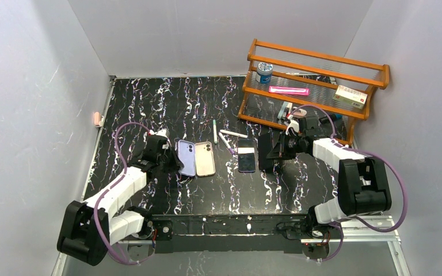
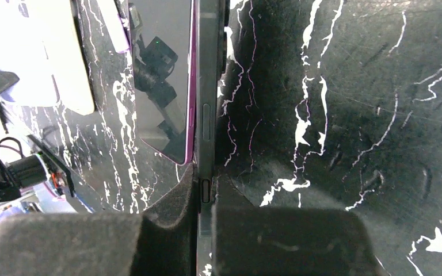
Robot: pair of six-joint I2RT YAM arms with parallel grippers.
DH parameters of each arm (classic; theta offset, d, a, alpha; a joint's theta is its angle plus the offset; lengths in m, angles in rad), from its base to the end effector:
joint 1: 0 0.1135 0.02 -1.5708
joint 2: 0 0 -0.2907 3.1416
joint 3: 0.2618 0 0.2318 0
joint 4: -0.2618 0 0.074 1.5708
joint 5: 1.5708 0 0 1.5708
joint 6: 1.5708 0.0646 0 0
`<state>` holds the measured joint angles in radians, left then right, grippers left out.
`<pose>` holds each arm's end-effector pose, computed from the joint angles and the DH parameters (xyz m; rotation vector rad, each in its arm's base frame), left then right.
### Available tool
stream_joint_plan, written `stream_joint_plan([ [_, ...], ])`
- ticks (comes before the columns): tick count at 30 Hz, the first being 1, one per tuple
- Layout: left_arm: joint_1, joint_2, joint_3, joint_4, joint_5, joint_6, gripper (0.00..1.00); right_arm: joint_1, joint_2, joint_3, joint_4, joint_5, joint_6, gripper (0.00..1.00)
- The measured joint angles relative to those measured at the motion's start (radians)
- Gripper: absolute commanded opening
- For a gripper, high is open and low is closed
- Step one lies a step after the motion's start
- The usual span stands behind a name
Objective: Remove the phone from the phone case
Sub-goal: Place the phone case at the center of the board.
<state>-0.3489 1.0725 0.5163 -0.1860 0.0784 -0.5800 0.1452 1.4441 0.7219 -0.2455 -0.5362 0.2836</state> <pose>0.1908 -0.0748 0.2080 -0.2333 2.3656 -0.5515 0.2568 0.0709 0.1922 -0.0408 2.5474 0.8494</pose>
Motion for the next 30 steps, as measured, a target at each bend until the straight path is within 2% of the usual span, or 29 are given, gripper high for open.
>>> stream_joint_plan([
  [5,0.004,0.043,-0.015,0.038,0.020,-0.007,0.09,-0.006,0.047,0.000,0.029,-0.058,0.007,0.02],
  [10,0.007,0.043,-0.030,0.057,0.026,-0.015,0.20,-0.007,0.089,0.000,0.047,-0.116,0.014,0.15],
  [14,0.006,0.042,-0.049,0.058,0.040,-0.026,0.39,-0.007,0.110,0.000,0.049,-0.142,0.016,0.33],
  [19,0.006,0.042,-0.071,0.046,0.045,-0.042,0.55,-0.006,0.124,0.000,0.038,-0.108,-0.002,0.54],
  [25,0.006,0.026,-0.071,0.042,0.034,-0.049,0.67,-0.006,0.121,0.000,0.036,-0.090,-0.001,0.78],
  [28,0.006,0.009,-0.070,0.035,0.021,-0.050,0.71,0.002,0.103,0.002,0.035,-0.087,0.003,0.87],
  [30,0.006,-0.011,-0.065,0.017,0.007,-0.049,0.73,0.013,0.084,0.002,0.033,-0.062,0.002,0.97],
])
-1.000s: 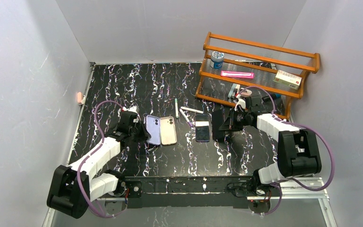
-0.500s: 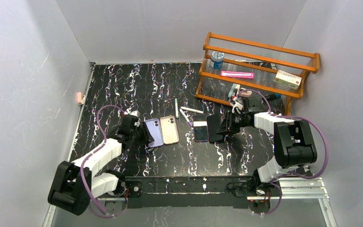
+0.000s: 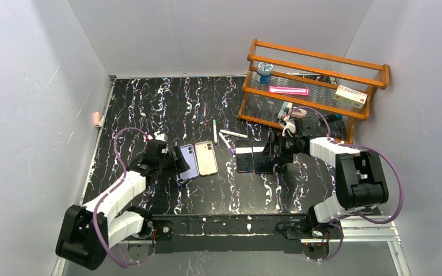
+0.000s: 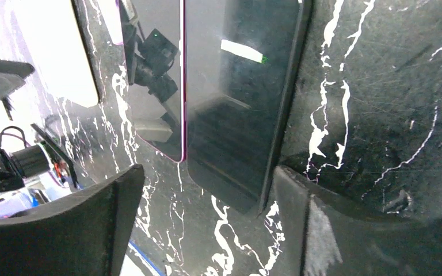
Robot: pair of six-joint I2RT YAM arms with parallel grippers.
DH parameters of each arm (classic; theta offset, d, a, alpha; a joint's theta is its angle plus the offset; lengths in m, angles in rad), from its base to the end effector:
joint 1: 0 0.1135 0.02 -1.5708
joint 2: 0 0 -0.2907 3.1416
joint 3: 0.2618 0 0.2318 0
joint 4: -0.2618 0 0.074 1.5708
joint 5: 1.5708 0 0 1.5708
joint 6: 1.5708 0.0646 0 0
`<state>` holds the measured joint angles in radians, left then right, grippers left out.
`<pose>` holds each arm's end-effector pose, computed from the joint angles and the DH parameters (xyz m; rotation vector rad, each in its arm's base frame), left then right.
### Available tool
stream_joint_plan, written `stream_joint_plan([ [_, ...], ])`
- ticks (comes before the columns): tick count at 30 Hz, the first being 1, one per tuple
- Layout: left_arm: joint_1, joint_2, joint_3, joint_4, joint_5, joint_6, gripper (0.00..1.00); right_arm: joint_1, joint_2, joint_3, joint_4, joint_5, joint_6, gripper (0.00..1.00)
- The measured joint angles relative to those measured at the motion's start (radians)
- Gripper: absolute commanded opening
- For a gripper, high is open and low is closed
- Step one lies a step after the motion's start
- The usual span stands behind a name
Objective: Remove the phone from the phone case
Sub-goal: Place the phone case at the center of the board, then reset both arms
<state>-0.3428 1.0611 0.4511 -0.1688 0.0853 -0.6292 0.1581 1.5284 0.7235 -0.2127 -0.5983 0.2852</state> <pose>0.1814 -0.0706 0.1910 -0.3026 2.4013 -0.5639 0.2639 0.0789 0.1758 -0.0616 2.5896 0.9374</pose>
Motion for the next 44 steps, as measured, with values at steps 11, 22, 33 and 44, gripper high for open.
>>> stream_joint_plan([
  [11,0.000,-0.234,0.192,-0.186,-0.204,0.081,0.91,0.005,-0.219,0.000,-0.048,0.247,0.016,0.99],
  [22,0.000,-0.501,0.438,-0.306,-0.481,0.257,0.98,0.005,-0.706,0.042,-0.079,0.470,0.033,0.99],
  [33,0.000,-0.750,0.483,-0.306,-0.660,0.377,0.98,0.005,-1.028,0.061,-0.127,0.639,-0.030,0.99],
  [44,0.000,-0.877,0.385,-0.224,-0.720,0.397,0.98,0.005,-1.126,0.045,-0.126,0.723,-0.084,0.99],
])
